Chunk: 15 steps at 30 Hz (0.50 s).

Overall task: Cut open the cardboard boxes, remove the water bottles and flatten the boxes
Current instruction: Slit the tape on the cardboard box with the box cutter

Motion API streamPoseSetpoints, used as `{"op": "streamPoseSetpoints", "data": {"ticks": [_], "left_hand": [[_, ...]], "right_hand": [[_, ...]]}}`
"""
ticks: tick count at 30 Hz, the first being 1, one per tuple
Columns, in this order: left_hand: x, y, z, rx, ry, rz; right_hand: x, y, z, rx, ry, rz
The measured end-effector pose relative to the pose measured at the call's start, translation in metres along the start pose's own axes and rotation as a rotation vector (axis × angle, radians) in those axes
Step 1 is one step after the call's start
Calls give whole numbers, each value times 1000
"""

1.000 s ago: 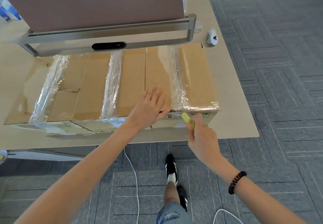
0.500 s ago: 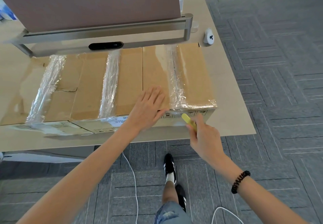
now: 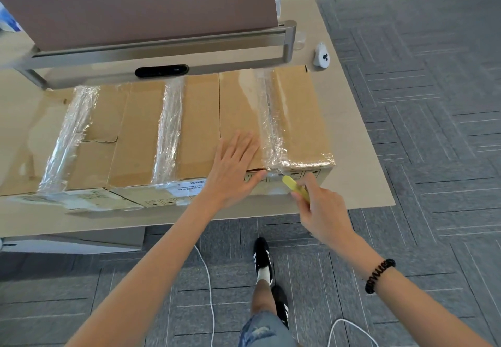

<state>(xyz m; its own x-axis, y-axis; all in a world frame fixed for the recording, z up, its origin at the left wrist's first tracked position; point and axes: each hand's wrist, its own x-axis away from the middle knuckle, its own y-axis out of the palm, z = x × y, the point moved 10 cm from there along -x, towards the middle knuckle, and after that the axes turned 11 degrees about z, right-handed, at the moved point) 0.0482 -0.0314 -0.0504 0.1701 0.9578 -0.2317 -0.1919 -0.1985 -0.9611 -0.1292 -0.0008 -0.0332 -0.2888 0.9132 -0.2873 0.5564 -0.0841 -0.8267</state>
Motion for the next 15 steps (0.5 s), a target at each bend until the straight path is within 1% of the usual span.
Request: {"op": "streamPoseSetpoints", "data": {"ticks": [11, 15], "left_hand": [[0, 4, -1, -37, -9, -15], [-1, 4, -1, -43, -13, -9]], "right_hand": [[-3, -4, -3, -1, -24, -11], [-4, -2, -4, 36, -30, -5]]}}
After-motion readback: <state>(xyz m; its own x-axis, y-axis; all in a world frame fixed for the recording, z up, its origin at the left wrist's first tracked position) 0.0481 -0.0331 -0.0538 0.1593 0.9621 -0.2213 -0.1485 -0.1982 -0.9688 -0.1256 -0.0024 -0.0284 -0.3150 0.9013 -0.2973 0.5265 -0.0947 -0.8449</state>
